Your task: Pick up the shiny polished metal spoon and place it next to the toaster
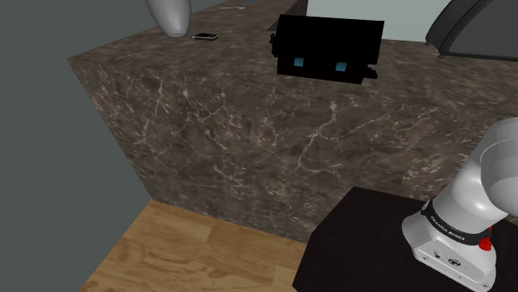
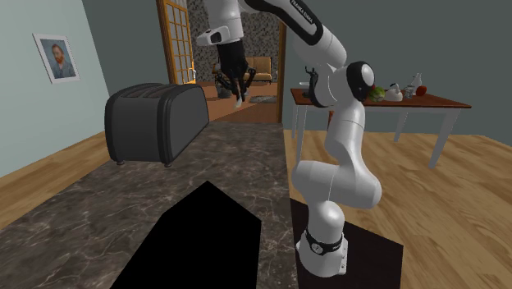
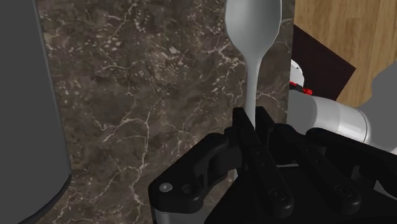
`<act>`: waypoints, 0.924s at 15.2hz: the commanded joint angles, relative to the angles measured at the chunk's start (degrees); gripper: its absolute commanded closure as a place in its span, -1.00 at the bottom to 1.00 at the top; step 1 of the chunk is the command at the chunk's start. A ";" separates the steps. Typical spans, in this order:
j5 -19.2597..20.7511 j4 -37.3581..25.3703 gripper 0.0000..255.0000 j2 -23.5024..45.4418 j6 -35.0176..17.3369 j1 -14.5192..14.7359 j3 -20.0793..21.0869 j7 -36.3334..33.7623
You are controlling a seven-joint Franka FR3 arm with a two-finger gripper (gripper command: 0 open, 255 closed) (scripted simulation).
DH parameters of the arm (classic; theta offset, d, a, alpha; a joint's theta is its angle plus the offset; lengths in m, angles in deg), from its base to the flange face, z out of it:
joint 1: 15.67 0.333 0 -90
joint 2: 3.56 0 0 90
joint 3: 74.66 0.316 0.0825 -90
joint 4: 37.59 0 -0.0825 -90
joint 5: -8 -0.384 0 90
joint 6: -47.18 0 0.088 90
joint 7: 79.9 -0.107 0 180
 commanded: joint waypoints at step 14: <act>1.87 16.42 1.00 -8.81 -7.67 -2.69 -1.71 -4.13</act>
